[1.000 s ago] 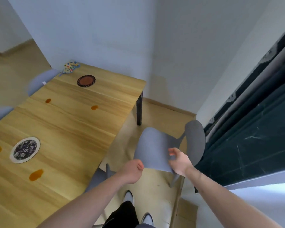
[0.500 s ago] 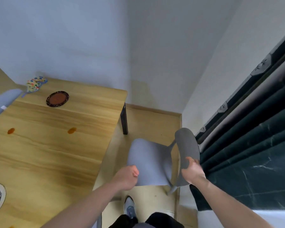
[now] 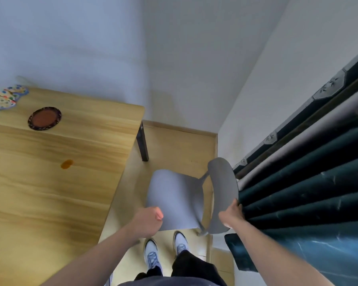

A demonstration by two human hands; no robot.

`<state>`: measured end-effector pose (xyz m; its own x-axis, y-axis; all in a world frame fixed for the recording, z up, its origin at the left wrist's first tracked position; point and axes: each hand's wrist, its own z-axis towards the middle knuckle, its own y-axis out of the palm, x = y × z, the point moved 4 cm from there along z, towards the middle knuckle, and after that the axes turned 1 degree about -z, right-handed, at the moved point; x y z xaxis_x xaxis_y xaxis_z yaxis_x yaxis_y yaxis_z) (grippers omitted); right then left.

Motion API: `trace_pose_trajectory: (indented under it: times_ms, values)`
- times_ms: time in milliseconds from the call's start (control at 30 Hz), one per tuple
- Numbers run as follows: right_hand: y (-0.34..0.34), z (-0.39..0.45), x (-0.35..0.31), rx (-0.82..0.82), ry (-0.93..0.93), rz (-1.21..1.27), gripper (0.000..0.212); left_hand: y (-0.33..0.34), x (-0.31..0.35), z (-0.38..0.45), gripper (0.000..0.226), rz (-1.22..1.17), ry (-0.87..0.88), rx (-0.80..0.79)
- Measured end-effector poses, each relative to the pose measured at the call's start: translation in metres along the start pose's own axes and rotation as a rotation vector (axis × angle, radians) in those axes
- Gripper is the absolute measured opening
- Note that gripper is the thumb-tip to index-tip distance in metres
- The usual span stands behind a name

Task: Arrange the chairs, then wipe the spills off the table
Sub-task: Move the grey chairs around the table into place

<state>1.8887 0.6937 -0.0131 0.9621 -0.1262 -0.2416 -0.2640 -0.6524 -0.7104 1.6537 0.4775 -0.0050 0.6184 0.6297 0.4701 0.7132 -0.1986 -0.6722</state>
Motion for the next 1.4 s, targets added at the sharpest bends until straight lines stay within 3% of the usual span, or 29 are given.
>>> trace_pose_trajectory:
  times_ms: [233,467,667,800,967,1100,1200,1400]
  values:
    - [0.004,0.01,0.006,-0.059,0.122,0.025,0.089,0.007,0.009,-0.012,0.023,-0.113,-0.113,-0.037]
    - [-0.006,0.02,-0.01,-0.15,0.202,0.111,0.056,0.022,0.019,-0.013,0.01,-0.188,-0.201,-0.067]
    - [0.004,0.025,-0.032,-0.298,0.092,0.094,0.05,0.037,0.035,-0.009,0.006,-0.289,-0.314,-0.088]
    - [0.011,0.013,-0.06,-0.327,-0.023,0.033,0.025,0.046,0.042,-0.011,0.009,-0.357,-0.375,-0.109]
    - [0.034,0.004,-0.106,-0.428,-0.167,-0.035,0.019,0.057,0.038,-0.018,0.051,-0.68,-0.508,-0.14]
    - [0.049,-0.013,-0.138,-0.504,-0.214,-0.046,0.02,0.055,0.033,-0.027,0.061,-0.95,-0.636,-0.202]
    - [0.059,-0.023,-0.156,-0.532,-0.178,-0.034,0.02,0.054,0.024,-0.032,0.06,-1.151,-0.682,-0.279]
    - [0.08,-0.03,-0.191,-0.557,-0.192,-0.067,0.022,0.056,-0.001,-0.02,0.041,-1.619,-0.748,-0.08]
